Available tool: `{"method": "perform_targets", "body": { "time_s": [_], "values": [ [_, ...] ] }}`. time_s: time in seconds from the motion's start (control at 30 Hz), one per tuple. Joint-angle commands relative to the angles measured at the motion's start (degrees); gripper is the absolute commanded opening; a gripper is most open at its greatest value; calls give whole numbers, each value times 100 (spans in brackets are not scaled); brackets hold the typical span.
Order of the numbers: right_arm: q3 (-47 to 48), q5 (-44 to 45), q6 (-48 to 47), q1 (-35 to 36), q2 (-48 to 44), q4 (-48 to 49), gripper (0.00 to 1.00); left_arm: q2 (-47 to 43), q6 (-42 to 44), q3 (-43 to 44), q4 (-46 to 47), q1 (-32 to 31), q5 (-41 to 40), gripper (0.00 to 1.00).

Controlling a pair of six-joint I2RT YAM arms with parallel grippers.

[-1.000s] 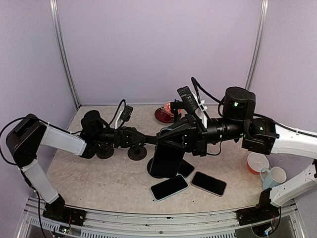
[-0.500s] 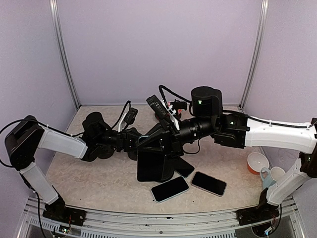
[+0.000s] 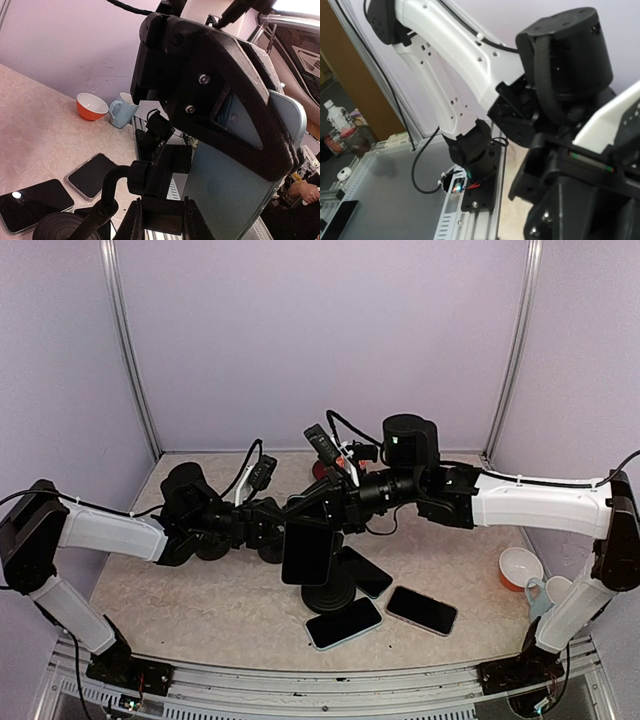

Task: Place the phone on the phone stand
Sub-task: Install the phone on the phone stand.

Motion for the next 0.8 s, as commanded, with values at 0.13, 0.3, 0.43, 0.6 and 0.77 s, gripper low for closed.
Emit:
{"method": "perform_targets", "body": {
  "time_s": [0.13, 0.3, 0.43, 0.6, 0.77],
  "values": [
    [-255, -52, 42, -205, -8, 490, 0, -430, 365, -10, -27, -21, -79, 0],
    [-379, -37, -74, -233, 24, 390, 0, -467, 388, -11, -68, 10, -96, 0],
    [-563, 71, -145, -241, -4, 419, 0, -497, 386, -19, -59, 24, -94, 0],
    [-858, 42, -107, -309, -83, 716, 0, -500, 381, -75, -18, 24, -85, 0],
    [-981, 191, -79, -413, -81, 687, 0, -492, 375, -141, 4, 41, -109, 0]
  ]
}}
